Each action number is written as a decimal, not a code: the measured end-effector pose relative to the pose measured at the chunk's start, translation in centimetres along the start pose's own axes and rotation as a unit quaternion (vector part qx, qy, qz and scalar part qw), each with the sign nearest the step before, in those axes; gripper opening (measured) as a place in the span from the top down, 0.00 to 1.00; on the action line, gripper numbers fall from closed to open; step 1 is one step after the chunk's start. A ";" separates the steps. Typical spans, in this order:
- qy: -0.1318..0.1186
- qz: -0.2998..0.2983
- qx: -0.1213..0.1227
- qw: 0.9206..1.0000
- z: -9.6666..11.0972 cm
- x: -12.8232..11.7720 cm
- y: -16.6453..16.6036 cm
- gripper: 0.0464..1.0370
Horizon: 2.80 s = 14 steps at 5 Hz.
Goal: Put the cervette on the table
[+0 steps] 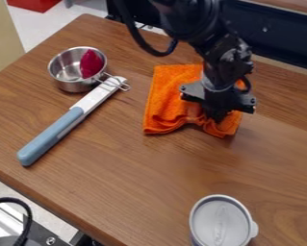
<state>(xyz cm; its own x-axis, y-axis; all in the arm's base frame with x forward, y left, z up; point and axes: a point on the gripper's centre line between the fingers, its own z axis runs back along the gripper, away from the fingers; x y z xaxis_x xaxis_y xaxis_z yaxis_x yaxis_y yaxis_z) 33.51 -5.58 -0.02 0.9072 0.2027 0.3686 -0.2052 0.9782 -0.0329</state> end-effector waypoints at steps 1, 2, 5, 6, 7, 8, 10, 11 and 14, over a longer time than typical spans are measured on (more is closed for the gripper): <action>0.049 0.048 -0.007 0.998 1.1 -1.8 -0.1 0.99; 0.062 0.074 0.009 0.995 1.8 -2.5 -0.8 0.99; 0.056 0.141 0.011 0.988 3.7 -1.1 -2.4 0.99; 0.055 0.148 0.006 0.987 4.7 -1.0 -2.6 0.99; 0.063 0.161 -0.001 0.985 5.3 -1.1 -2.9 0.99; 0.056 0.152 -0.026 0.987 6.7 -0.7 -3.5 0.99; 0.067 0.132 -0.043 0.988 8.1 -1.6 -5.0 0.99; 0.059 0.117 -0.040 0.991 8.5 -2.1 -5.7 0.98; 0.063 0.118 0.000 0.991 8.6 -2.8 -5.0 0.33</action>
<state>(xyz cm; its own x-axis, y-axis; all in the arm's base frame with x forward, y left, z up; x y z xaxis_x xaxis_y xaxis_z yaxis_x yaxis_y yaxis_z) 28.86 -11.41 7.07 0.8721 0.4305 0.2326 -0.4178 0.9025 -0.1042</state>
